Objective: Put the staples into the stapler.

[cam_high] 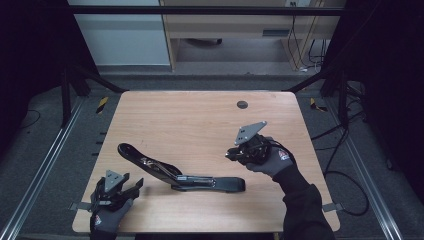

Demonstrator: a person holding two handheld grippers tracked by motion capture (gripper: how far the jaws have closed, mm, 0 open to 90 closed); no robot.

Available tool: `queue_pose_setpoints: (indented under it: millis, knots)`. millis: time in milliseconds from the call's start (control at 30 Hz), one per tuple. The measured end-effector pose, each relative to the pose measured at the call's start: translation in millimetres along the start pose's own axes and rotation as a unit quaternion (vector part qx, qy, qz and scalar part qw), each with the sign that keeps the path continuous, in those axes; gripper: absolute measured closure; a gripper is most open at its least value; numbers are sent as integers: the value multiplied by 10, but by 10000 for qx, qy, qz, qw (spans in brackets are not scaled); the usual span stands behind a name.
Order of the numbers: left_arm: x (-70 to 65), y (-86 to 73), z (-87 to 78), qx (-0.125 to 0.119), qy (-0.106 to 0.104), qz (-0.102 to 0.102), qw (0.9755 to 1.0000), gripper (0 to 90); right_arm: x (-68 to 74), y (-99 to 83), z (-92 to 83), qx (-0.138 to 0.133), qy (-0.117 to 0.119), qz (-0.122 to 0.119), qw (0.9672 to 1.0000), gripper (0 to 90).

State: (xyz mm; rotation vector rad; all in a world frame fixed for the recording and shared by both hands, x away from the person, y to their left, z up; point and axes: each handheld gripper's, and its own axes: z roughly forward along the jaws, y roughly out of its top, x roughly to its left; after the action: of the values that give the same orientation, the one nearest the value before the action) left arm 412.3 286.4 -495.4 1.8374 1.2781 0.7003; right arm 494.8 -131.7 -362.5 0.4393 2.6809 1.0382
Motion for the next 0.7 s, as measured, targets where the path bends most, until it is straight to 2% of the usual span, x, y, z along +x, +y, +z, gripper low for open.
queue_pose_setpoints:
  millis: [267, 700]
  knots:
    - [3, 0, -4, -7, -6, -4, 10000, 411, 40, 67, 64, 40, 126, -120, 9998, 781]
    - [1, -1, -6, -17, -12, -13, 10000, 411, 101, 154, 290, 199, 426, -314, 9984, 782]
